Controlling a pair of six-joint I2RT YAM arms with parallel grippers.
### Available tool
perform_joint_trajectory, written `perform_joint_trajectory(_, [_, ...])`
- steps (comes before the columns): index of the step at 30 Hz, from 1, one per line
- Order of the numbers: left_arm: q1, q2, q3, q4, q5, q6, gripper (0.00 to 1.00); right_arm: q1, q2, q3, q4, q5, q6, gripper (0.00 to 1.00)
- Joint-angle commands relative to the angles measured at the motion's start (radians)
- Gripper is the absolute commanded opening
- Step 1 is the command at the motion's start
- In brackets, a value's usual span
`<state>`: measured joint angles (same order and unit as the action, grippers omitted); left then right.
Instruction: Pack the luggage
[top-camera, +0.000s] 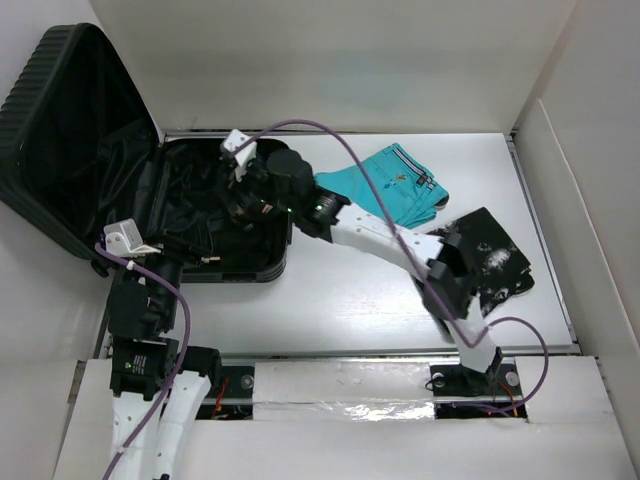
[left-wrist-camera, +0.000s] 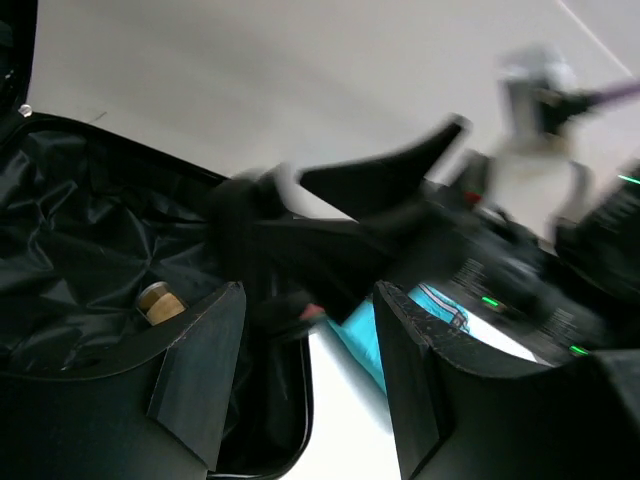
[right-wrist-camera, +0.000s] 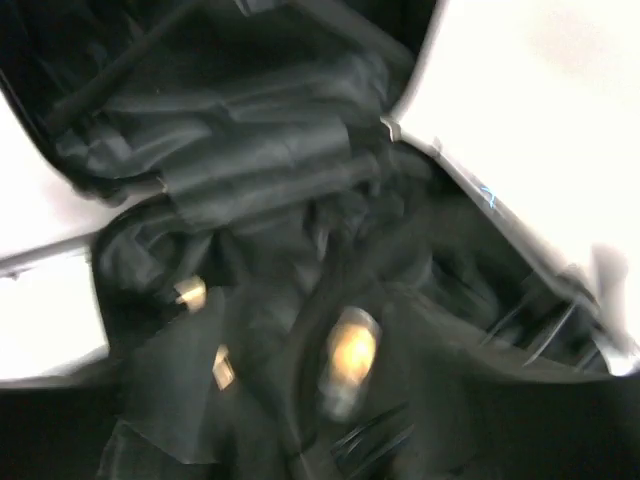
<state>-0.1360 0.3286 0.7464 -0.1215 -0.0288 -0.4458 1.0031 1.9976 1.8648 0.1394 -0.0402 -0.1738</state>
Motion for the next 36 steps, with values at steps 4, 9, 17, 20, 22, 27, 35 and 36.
perform_joint_trajectory(4, [-0.004,-0.025,0.027,0.036,-0.019,0.009,0.51,-0.046,0.147,0.177,-0.066,-0.221,-0.043,0.95])
perform_joint_trajectory(9, [-0.004,-0.014,0.024,0.045,0.003,0.007,0.51,-0.098,-0.112,-0.264,0.127,-0.191,0.013,0.7])
perform_joint_trajectory(17, [-0.004,0.027,0.001,0.095,0.075,0.002,0.42,-0.221,-0.442,-0.741,0.193,-0.047,0.085,0.0])
perform_joint_trajectory(20, [-0.004,0.093,-0.01,0.149,0.157,-0.024,0.36,-0.28,-0.581,-0.86,0.175,-0.018,0.131,0.0])
perform_joint_trajectory(22, [0.006,0.141,-0.004,0.193,0.245,-0.053,0.35,-0.302,-0.646,-0.888,0.114,0.032,0.166,0.02])
perform_joint_trajectory(27, [0.006,0.337,0.054,0.281,0.336,-0.105,0.16,-0.371,-0.854,-0.986,0.023,0.118,0.172,0.44])
perform_joint_trajectory(35, [-0.281,0.858,0.318,0.272,0.164,-0.142,0.0,-0.461,-1.118,-1.07,-0.063,0.197,0.232,0.7])
perform_joint_trajectory(36, [-0.34,0.901,0.371,0.257,0.088,-0.139,0.0,-0.475,-1.144,-1.085,-0.048,0.2,0.234,0.66])
